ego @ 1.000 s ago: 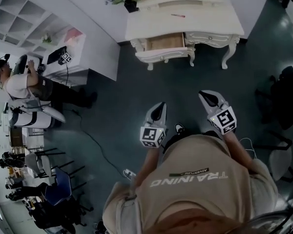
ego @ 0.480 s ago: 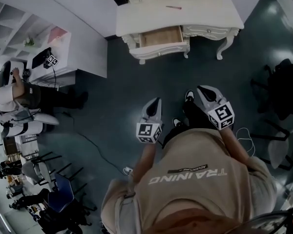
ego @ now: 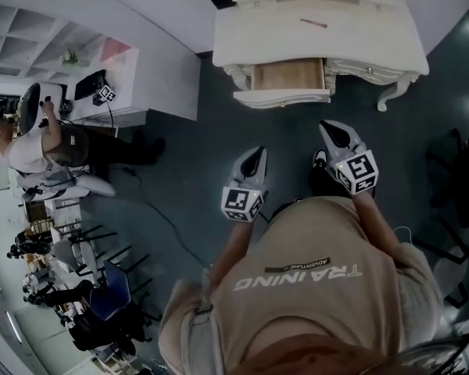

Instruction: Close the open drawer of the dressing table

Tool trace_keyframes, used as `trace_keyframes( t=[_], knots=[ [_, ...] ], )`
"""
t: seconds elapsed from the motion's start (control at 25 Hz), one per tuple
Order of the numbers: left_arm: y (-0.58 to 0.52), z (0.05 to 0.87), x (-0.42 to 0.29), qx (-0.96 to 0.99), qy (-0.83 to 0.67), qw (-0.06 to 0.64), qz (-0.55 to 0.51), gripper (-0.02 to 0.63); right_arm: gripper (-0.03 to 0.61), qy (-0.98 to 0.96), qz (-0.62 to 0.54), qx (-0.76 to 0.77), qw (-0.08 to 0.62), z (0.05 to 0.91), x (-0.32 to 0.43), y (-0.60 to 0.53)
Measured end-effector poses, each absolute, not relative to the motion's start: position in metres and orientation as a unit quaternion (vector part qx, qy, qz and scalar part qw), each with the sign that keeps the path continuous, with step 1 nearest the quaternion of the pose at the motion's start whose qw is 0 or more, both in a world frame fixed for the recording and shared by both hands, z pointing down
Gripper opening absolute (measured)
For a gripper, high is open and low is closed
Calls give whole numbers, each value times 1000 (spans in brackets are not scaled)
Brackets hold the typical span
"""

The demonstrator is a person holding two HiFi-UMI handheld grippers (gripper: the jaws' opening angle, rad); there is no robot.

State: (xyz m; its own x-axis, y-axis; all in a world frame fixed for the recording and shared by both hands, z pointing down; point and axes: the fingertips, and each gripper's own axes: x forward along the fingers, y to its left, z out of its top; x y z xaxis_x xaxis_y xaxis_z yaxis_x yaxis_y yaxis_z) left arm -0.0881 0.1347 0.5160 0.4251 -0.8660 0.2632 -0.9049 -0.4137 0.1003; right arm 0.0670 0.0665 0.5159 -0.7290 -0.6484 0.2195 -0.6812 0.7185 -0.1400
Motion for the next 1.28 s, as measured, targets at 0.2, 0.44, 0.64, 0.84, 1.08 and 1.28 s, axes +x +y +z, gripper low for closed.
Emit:
trace_keyframes(
  t=[0.2,0.44,0.64,0.84,1.08,1.28],
  knots=[
    [58,501,-79,832,-538,93,99,6,-3,-930,85,352,58,507,74,-14],
    [-8,518,-58,834,-535,103,86,6,-3,-928,109,352,57,551,90,-70],
    [-32,526,-65,827,-540,119,101,6,-3,-930,118,341,66,557,85,-93],
    [-59,538,-98,816,-553,137,95,6,-3,-931,126,331,91,568,59,-113],
    [-98,556,-140,833,-522,149,105,6,-3,-915,128,362,126,578,33,-151],
    [-157,560,-167,855,-485,151,103,6,-3,-901,103,396,144,554,19,-203]
  ],
)
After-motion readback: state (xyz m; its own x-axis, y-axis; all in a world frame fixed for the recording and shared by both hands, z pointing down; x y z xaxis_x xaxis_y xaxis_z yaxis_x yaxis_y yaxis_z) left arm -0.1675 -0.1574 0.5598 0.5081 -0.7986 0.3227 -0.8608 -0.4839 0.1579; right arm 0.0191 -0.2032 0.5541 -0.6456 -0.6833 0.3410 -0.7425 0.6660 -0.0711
